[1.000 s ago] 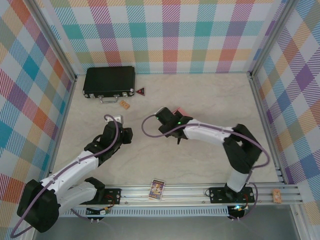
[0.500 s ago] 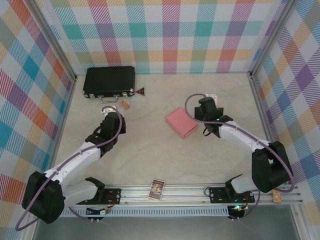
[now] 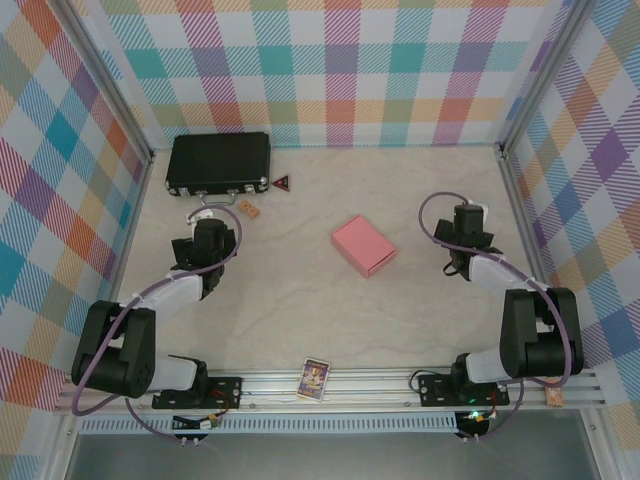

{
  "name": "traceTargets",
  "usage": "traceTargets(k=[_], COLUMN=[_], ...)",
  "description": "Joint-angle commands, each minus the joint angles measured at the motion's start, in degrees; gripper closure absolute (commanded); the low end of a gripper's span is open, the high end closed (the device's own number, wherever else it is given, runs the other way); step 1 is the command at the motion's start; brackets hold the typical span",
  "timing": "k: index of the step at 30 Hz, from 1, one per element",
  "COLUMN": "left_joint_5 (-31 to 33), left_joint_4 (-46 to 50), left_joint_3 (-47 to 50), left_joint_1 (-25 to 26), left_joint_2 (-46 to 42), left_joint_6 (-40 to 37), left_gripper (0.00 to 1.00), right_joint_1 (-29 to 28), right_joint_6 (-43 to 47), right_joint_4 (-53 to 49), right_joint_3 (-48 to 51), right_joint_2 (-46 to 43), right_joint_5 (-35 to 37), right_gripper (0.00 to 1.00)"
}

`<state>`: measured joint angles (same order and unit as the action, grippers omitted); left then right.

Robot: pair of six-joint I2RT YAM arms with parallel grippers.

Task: Fold the paper box

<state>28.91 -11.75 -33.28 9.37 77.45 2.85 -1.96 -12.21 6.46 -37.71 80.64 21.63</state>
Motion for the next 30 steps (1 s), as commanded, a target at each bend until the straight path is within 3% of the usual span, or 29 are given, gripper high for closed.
traceTargets(k=[1,7,15,19,28,30], left_joint_5=[-7.29,-18.03,-27.88,-33.64,-32.49,-30.69], left_joint_4=[-8.20,-22.62,-28.32,-41.34,-44.54,-40.64], left_joint_3=[1.55,7.29,9.57,13.84,13.03,11.22], left_joint_1=[-3.46,-8.16,-10.60,-10.61,-9.80,-9.19], left_joint_2=[1.08,3.53,3.55,7.41,13.21,13.15], left_joint_6=[-2.23,-2.86,-0.88,-1.91,-2.42,-2.77], left_gripper=[0.00,0.00,0.00,0.00,0.00,0.00], right_joint_1=[1.94,4.77,4.77,4.80,3.76,3.37], right_joint_6=[3.32,4.36,6.30,7.02,7.90,8.28], right_joint_4=[14.66,23.75,30.83,35.93,44.71,45.72], right_joint_3=[4.63,7.92,11.42,14.03,17.41,16.62], right_joint_2=[-0.75,1.75,2.15,1.98,4.77,7.03], right_joint_5=[-8.26,-16.20,-20.42,-21.89,-20.89,-20.68], right_gripper=[0.13,0.12,0.12,0.12,0.05,0.04])
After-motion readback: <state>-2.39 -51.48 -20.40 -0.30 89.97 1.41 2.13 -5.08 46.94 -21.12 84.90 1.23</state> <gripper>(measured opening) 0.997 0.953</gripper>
